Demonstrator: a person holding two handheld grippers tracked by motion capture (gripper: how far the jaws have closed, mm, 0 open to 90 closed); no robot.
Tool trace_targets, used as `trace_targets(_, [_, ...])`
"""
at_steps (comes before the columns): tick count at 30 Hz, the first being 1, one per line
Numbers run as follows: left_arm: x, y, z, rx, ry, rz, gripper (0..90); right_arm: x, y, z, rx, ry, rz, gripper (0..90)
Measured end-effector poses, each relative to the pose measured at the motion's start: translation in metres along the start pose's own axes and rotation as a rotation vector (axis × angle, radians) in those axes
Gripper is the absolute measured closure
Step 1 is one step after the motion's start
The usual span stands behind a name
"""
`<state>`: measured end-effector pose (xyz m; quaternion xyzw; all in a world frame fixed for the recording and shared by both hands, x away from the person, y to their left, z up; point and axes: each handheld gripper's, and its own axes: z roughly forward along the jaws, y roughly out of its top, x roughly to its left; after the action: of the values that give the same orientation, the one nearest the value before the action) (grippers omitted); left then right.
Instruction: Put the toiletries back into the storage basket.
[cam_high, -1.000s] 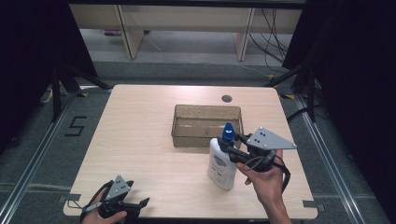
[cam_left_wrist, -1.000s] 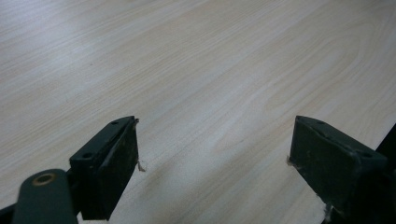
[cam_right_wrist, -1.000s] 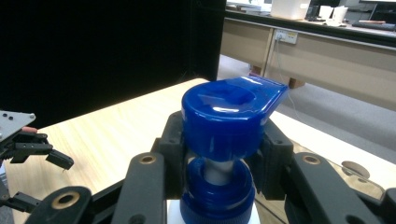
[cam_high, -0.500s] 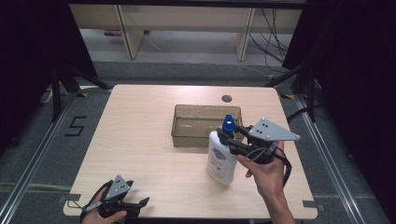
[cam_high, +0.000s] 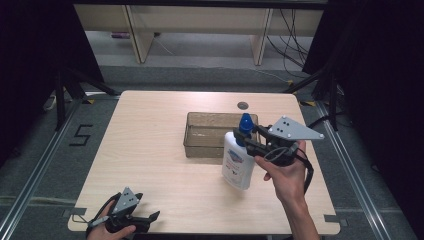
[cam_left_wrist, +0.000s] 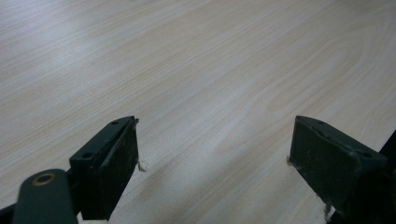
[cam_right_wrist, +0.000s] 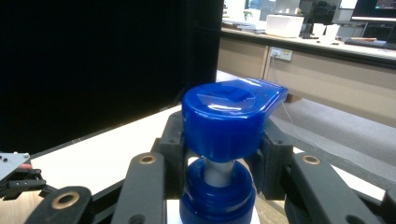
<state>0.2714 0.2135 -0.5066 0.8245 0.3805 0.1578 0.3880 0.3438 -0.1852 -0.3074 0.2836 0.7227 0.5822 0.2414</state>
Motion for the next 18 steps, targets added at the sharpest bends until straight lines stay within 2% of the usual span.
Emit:
trace_targets(1, [0.000, 0.000, 0.000, 0.001, 0.001, 0.002, 15.0, 0.000, 0.000, 0.000, 0.000, 0.000, 0.000, 61.8])
trace_targets(2, [0.000, 0.000, 0.000, 0.002, 0.000, 0.003, 15.0, -0.003, 0.003, 0.000, -0.002, -0.008, -0.021, 61.8])
trace_targets(7, [0.000, 0.000, 0.000, 0.002, 0.000, 0.002, 15.0, -0.005, 0.008, 0.000, -0.004, -0.006, 0.009, 61.8])
trace_targets(8, [0.000, 0.000, 0.000, 0.000, 0.000, 0.001, 15.0, -0.007, 0.009, 0.001, -0.010, -0.016, -0.009, 61.8])
trace_targets(10, [0.000, 0.000, 0.000, -0.002, -0.004, -0.002, 15.0, -0.008, 0.014, 0.001, -0.005, -0.013, 0.003, 61.8])
trace_targets(13, [0.000, 0.000, 0.000, 0.002, -0.004, 0.002, 15.0, -0.011, 0.017, 0.002, -0.010, -0.024, -0.006, 61.8])
trace_targets(14, [0.000, 0.000, 0.000, 0.003, -0.001, 0.003, 15.0, -0.011, 0.019, 0.003, -0.003, -0.025, 0.007, 61.8])
trace_targets(15, [0.000, 0.000, 0.000, 0.001, -0.003, 0.002, 15.0, -0.013, 0.020, 0.004, -0.009, -0.032, -0.009, 61.8])
trace_targets(18, [0.000, 0.000, 0.000, 0.001, -0.006, 0.000, 15.0, -0.014, 0.024, 0.005, -0.009, -0.032, -0.002, 61.8])
